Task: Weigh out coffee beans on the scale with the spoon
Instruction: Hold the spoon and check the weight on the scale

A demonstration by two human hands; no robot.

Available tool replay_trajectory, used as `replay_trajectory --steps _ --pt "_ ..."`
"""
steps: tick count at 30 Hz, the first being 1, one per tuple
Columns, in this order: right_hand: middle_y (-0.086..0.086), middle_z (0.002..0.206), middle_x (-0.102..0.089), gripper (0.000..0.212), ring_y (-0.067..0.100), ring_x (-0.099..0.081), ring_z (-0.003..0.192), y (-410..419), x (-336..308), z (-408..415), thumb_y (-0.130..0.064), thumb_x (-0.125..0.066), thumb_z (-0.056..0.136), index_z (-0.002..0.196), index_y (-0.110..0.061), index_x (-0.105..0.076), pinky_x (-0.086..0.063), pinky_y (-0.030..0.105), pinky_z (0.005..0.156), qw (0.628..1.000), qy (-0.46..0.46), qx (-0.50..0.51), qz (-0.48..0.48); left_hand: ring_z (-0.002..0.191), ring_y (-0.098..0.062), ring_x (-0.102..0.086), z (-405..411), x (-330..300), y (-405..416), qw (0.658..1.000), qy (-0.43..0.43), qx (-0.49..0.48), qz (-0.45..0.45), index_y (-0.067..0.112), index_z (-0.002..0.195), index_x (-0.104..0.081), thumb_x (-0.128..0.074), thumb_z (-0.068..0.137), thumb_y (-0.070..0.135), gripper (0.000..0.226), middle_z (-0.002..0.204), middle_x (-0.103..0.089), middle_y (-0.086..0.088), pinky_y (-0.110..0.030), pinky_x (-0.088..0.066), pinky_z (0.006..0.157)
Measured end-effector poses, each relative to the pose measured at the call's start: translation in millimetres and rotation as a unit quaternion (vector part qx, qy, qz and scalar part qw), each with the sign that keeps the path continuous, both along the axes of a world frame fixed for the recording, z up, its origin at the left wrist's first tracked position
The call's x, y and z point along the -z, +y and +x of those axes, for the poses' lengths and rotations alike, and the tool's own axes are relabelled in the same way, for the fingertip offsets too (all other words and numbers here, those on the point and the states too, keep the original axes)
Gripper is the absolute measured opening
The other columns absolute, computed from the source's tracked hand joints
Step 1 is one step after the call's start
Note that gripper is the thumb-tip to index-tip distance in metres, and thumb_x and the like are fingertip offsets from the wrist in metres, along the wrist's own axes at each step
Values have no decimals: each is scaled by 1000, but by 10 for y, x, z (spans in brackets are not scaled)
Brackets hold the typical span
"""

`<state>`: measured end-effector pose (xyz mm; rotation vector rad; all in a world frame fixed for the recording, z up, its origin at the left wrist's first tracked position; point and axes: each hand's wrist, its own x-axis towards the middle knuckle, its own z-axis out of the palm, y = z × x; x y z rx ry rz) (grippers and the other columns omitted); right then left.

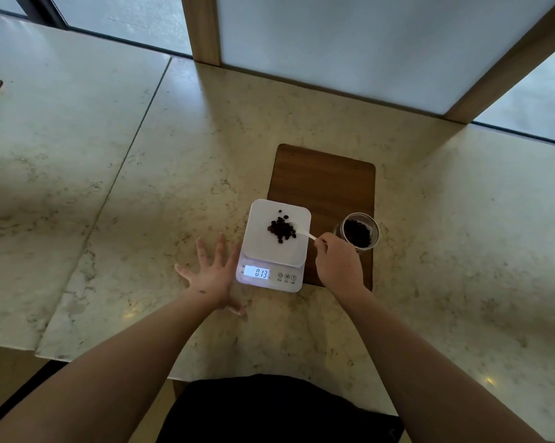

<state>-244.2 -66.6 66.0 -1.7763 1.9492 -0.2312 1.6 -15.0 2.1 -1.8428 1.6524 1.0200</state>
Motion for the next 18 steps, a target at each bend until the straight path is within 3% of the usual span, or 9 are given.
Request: replay_trajectory --steps 7,14,18 --pt "-2 65 -55 25 21 -54 53 251 31 -36 -27 -37 105 90 -15 -52 -34 31 47 998 34 4 -53 117 -40 63 16 63 -7 1000 -1 -3 -10 47 125 58 -85 40 80 170 145 61 3 -93 6 95" --pt "0 61 -53 23 11 -43 45 705 221 -122 -31 -35 105 86 -23 -45 -31 29 42 987 -133 89 11 124 -42 59 13 68 -7 1000 -8 -7 -12 48 120 61 -85 40 79 170 146 59 3 -94 4 95" --pt "2 59 -48 27 13 -41 49 915 279 -180 -29 -34 104 80 -22 -43 -31 33 43 979 -162 122 13 125 -43 56 4 33 -47 1000 -11 -5 -15 47 117 63 -85 42 80 169 144 59 3 -93 2 96"
